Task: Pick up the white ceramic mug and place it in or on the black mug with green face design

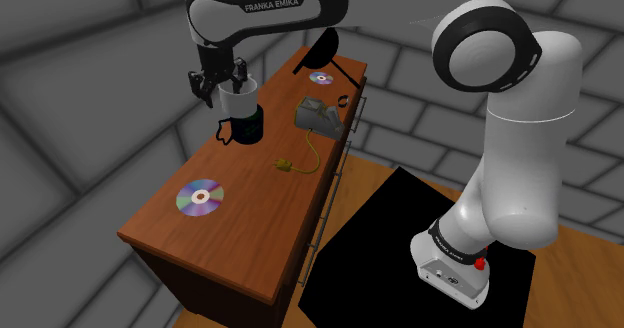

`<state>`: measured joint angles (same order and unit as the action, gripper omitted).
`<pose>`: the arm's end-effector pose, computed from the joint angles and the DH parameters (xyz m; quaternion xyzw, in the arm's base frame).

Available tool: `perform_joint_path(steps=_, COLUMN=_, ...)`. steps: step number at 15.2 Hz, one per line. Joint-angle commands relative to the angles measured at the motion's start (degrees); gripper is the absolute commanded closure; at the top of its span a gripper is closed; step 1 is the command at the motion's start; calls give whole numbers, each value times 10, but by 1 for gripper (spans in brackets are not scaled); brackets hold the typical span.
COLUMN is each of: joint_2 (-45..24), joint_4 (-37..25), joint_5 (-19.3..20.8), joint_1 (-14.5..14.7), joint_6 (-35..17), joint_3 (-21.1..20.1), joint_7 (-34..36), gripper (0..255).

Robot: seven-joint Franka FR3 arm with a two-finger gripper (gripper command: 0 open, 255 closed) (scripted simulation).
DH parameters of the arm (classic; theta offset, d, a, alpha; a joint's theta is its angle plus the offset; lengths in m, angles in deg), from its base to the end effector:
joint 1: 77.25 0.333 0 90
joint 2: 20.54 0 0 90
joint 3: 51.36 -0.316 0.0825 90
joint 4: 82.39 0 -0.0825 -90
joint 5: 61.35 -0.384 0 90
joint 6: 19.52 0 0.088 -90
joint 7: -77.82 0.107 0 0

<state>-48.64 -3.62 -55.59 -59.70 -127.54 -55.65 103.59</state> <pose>0.6590 0.2455 0.4360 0.9992 -0.0238 0.0221 0.0235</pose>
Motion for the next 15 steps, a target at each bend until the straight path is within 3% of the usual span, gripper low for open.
perform_joint_path(steps=1, joint_2=0, joint_4=0, joint_5=0, joint_1=0, joint_6=0, joint_3=0, joint_7=0, gripper=0)
perform_joint_path(steps=3, joint_2=0, joint_4=0, joint_5=0, joint_1=0, joint_6=0, joint_3=0, joint_7=0, gripper=0)
perform_joint_path(steps=7, joint_2=5, joint_4=-65, joint_5=-1, joint_1=4, joint_6=70, joint_3=-1, joint_7=-2, gripper=0)
perform_joint_path(steps=15, joint_2=5, joint_4=-65, joint_5=-1, joint_1=4, joint_6=70, joint_3=-1, joint_7=-2, gripper=0)
